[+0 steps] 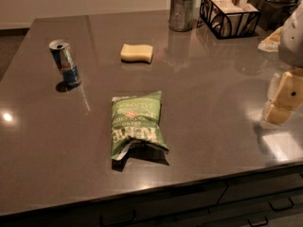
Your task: Move sponge near green jalapeno chip bag
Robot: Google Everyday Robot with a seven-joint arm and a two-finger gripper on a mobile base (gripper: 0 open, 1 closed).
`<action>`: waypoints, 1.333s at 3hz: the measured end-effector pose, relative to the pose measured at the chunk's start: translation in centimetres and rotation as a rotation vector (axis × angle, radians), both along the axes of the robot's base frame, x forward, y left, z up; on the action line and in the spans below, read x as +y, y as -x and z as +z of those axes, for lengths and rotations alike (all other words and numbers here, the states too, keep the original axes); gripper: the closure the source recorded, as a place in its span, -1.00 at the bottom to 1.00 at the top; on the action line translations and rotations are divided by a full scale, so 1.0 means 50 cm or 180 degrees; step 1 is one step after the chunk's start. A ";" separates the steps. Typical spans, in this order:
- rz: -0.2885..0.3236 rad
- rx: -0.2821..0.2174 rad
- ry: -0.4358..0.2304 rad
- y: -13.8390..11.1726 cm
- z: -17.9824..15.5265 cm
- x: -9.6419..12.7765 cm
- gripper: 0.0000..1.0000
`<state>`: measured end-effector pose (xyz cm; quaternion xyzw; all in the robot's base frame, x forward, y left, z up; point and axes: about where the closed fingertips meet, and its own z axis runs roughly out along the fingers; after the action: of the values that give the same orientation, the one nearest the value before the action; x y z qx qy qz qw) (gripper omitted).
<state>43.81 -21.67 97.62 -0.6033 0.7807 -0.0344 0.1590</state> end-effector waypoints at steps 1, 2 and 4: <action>-0.0004 -0.0027 -0.0009 -0.012 0.009 0.009 -1.00; 0.0060 -0.0075 -0.0119 -0.077 0.017 0.048 -1.00; 0.0119 -0.0156 -0.0470 -0.293 0.007 0.181 -1.00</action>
Offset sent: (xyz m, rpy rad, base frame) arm 0.0960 0.0566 0.0143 0.0985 -0.0344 0.0623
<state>58.48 -12.61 97.95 -0.6034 0.7656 0.0115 0.2227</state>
